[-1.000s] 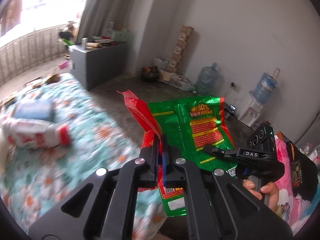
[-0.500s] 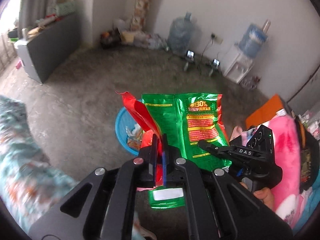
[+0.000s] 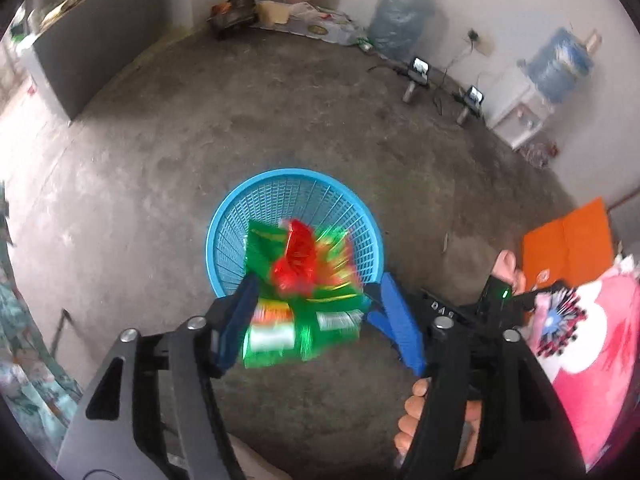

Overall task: Collect trash
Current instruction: 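Open both tools over the wastebasket to drop the green bags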

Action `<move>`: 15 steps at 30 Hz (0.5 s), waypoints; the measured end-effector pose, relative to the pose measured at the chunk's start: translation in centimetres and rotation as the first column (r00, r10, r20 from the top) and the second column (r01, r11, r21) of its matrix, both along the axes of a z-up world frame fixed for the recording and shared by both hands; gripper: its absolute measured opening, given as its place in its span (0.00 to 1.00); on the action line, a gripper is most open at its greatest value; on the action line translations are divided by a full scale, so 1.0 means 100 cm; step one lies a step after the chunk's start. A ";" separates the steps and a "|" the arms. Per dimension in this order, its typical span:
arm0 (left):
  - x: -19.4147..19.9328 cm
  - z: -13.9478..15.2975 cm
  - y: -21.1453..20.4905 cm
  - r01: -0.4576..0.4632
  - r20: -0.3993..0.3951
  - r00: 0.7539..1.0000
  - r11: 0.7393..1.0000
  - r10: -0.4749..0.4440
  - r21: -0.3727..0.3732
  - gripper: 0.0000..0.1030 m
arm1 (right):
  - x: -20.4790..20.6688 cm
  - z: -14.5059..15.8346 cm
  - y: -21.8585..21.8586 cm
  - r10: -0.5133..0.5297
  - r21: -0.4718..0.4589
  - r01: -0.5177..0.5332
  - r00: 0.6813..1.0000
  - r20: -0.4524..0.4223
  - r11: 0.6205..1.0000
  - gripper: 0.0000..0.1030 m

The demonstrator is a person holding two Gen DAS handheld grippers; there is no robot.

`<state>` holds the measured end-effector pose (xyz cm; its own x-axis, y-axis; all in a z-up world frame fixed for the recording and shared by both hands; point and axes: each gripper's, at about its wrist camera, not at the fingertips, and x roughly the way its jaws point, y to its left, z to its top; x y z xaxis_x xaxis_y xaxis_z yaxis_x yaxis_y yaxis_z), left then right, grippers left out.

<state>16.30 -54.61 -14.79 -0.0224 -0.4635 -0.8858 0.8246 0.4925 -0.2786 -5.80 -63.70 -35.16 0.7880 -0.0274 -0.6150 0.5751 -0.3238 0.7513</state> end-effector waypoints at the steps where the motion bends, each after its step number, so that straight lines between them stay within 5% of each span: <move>1: 0.000 0.002 0.002 -0.002 -0.005 1.000 1.000 0.002 -0.013 0.62 | -0.005 0.002 0.002 -0.011 -0.015 0.011 1.000 0.008 1.000 0.53; 9: -0.012 0.061 0.022 0.014 0.038 0.999 0.993 -0.009 -0.121 0.68 | -0.049 0.046 0.023 -0.047 -0.195 0.038 0.998 -0.042 0.980 0.55; 15: -0.025 0.120 0.075 0.019 0.005 1.000 0.970 -0.018 -0.241 0.76 | -0.026 0.116 0.062 0.131 -0.369 -0.171 0.983 -0.131 0.913 0.61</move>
